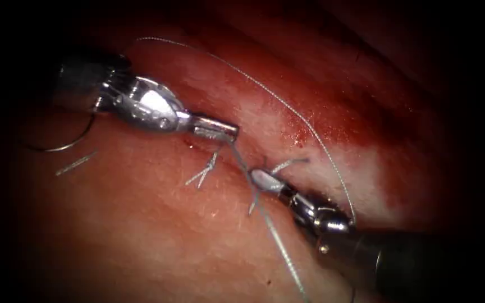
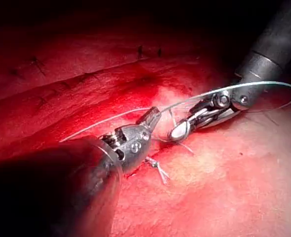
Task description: Wound Closure
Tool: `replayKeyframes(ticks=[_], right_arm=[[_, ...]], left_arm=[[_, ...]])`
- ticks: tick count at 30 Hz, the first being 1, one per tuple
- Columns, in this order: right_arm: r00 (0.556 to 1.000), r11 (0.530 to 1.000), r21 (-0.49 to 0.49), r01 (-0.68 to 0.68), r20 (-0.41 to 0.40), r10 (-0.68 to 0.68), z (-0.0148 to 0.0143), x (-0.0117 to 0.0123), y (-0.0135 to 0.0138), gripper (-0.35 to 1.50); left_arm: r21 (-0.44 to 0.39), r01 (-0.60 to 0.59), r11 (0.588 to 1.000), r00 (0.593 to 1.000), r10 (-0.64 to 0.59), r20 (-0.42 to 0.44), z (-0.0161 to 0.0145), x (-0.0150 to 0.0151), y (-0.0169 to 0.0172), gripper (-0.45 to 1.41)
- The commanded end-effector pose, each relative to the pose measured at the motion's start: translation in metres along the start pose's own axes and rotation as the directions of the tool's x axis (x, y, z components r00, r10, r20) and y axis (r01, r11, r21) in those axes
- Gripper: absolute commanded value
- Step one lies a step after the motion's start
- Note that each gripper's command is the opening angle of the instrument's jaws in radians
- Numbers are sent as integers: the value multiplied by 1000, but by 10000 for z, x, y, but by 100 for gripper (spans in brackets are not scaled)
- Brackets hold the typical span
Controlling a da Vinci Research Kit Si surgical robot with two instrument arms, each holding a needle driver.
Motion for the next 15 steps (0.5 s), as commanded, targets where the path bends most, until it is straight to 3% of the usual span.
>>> replayKeyframes(ticks=[1, 15], right_arm=[[1000, 1000, 3, 14, 19, -14, -1, -9, 1, -35], [965, 976, 44, 215, 143, -220, -21, -12, -6, -35]], left_arm=[[-1, 2, 1000, 1000, -2, -2, 6, -7, -3, -45], [45, 32, 998, 998, -34, 45, -16, -53, -53, -45]])
